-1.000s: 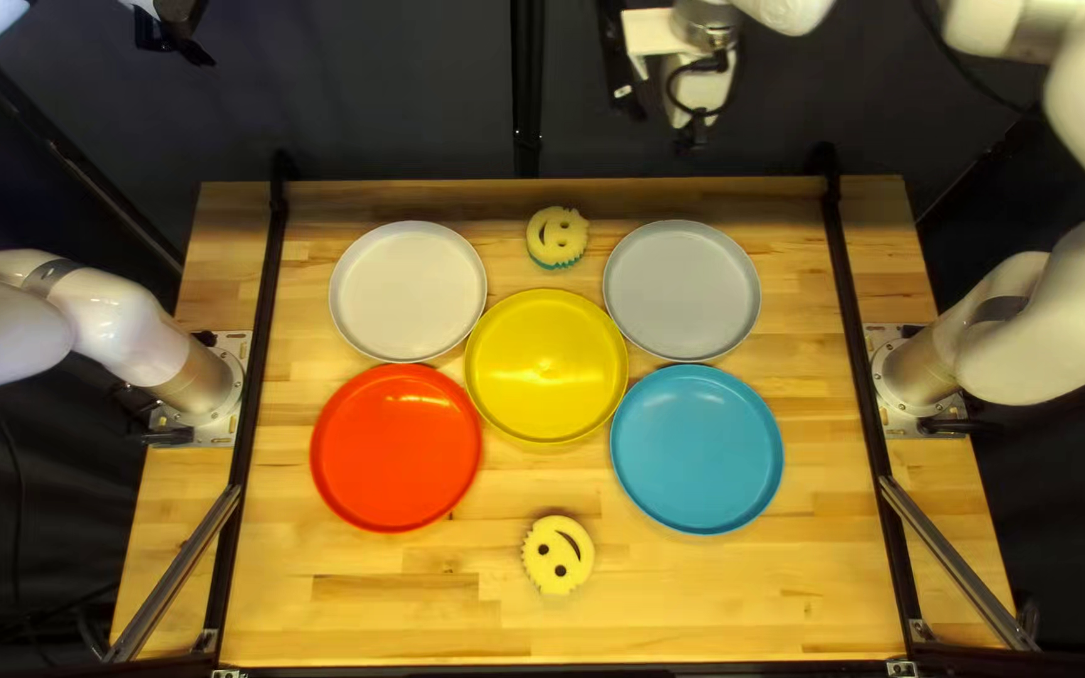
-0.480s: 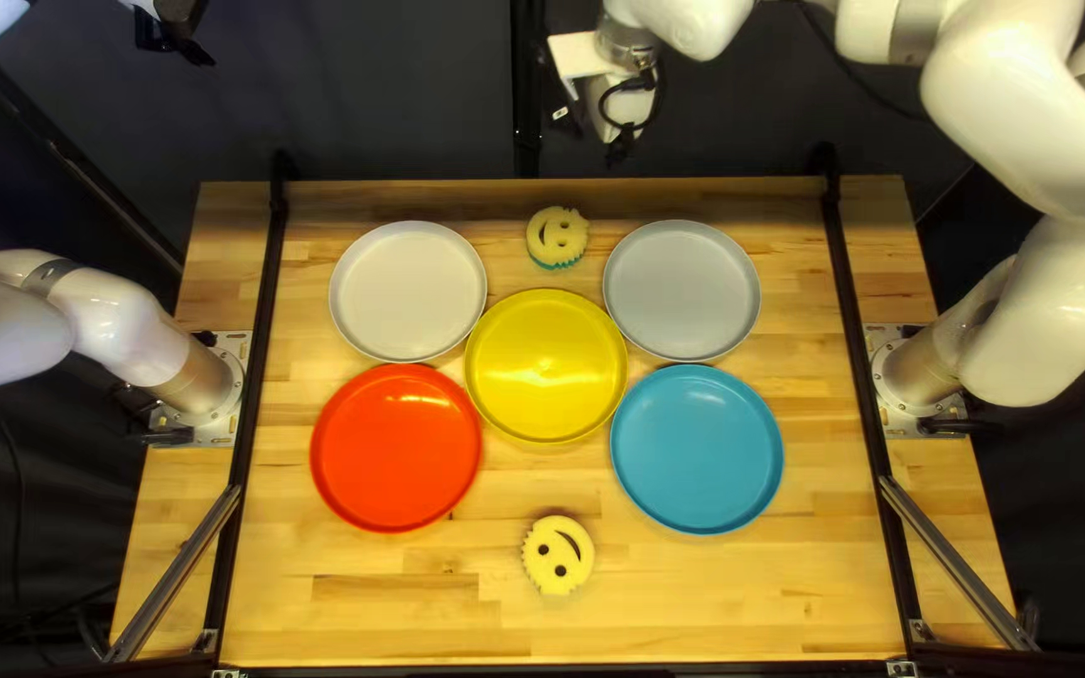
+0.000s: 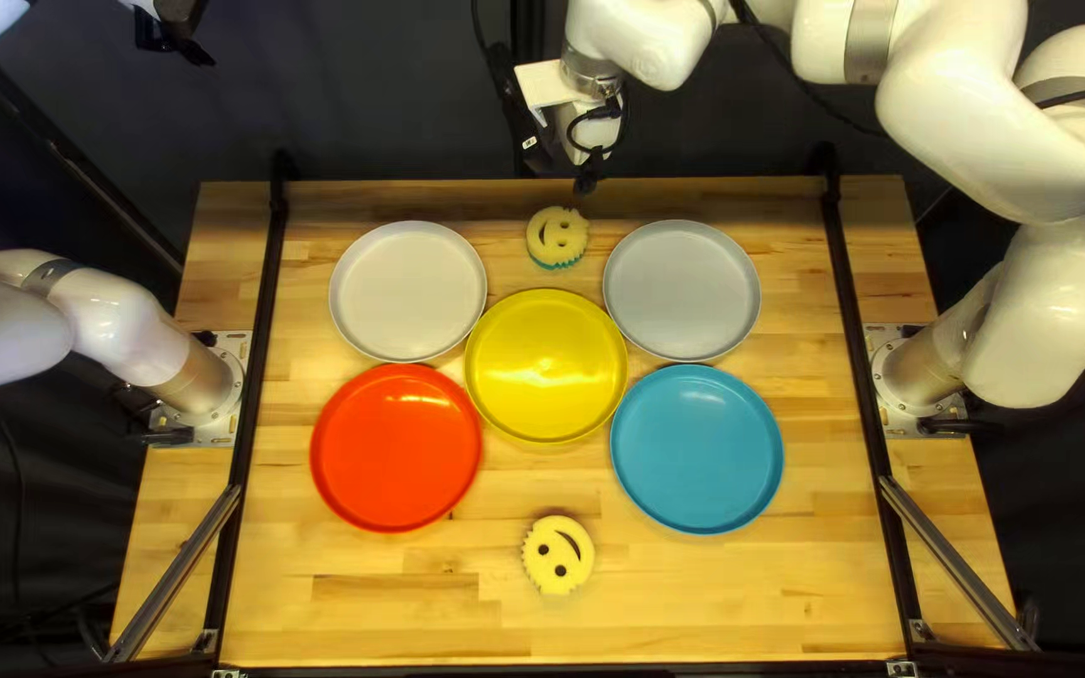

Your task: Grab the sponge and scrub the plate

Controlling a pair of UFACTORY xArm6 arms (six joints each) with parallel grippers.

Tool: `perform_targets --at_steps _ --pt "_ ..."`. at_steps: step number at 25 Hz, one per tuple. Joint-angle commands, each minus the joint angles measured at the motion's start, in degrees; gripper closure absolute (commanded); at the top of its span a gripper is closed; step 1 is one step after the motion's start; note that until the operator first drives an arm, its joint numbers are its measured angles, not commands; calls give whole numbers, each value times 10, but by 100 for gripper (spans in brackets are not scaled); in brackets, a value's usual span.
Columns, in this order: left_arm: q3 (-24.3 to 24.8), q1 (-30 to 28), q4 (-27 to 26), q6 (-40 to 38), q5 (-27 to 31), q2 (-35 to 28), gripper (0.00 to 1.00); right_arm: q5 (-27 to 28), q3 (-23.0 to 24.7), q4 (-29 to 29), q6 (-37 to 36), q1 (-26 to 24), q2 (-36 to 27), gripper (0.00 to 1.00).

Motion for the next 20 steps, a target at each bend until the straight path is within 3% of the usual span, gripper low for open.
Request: perform_targets --at_steps 1,7,20 --pt "0 0 0 0 0 0 0 10 -50 8 -24 -7 64 0" --pt "0 0 0 0 0 0 0 53 -152 19 -90 -18 161 0" --pt "0 0 0 0 0 0 0 47 -204 39 -160 -36 248 0"
